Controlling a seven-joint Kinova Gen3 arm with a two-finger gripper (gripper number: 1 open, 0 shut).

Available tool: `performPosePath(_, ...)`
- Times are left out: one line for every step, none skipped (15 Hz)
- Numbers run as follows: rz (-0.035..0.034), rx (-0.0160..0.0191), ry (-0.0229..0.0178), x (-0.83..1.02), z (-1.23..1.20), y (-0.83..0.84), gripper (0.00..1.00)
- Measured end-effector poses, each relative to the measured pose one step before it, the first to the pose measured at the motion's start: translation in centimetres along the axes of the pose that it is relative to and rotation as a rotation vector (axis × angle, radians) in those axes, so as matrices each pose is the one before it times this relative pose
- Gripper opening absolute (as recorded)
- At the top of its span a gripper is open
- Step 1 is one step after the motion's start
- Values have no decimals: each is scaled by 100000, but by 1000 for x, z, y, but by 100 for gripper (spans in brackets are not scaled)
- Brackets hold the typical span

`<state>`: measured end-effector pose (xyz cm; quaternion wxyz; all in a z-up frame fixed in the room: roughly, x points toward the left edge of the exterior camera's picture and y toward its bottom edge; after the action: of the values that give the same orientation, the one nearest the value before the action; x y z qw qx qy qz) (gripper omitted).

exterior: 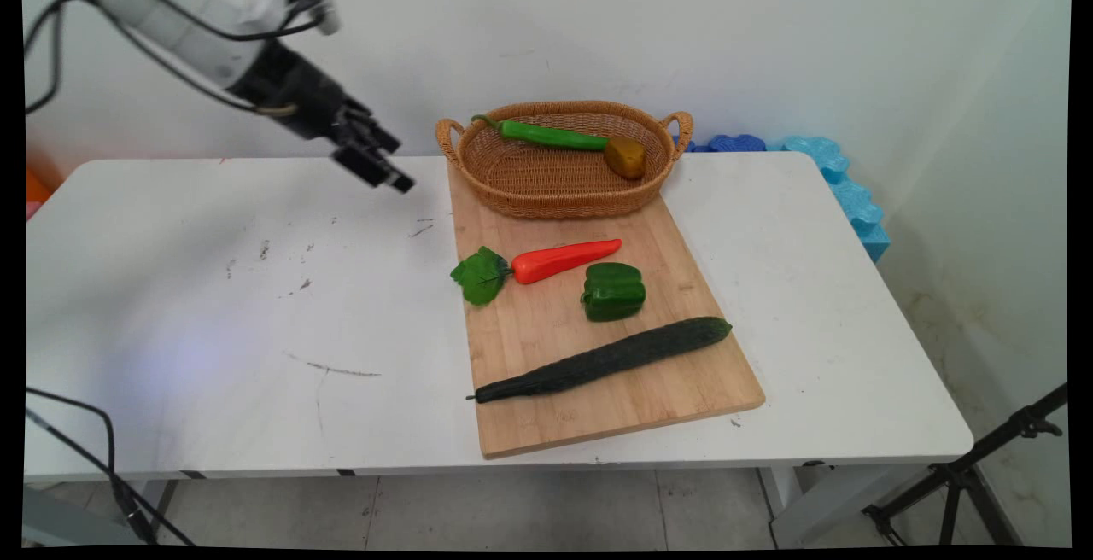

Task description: Pick up the potato from the vegetable basket

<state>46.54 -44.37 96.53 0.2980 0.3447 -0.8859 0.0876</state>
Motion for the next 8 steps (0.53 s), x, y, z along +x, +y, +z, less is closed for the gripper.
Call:
performPosePath(35,505,440,765,632,-61,100)
performPosePath(27,908,805,1265,1097,-104,100)
performPosePath(11,792,711,1041,967,-104,100)
performPosePath(167,842,742,1191,1174,-119,100)
performPosePath(363,771,664,1146,1217,-123,100)
performPosePath(428,456,454,811,925,-94,100)
performPosePath(459,410,378,746,907,-88,100)
performPosePath(720,416,514,847,1100,-113,100)
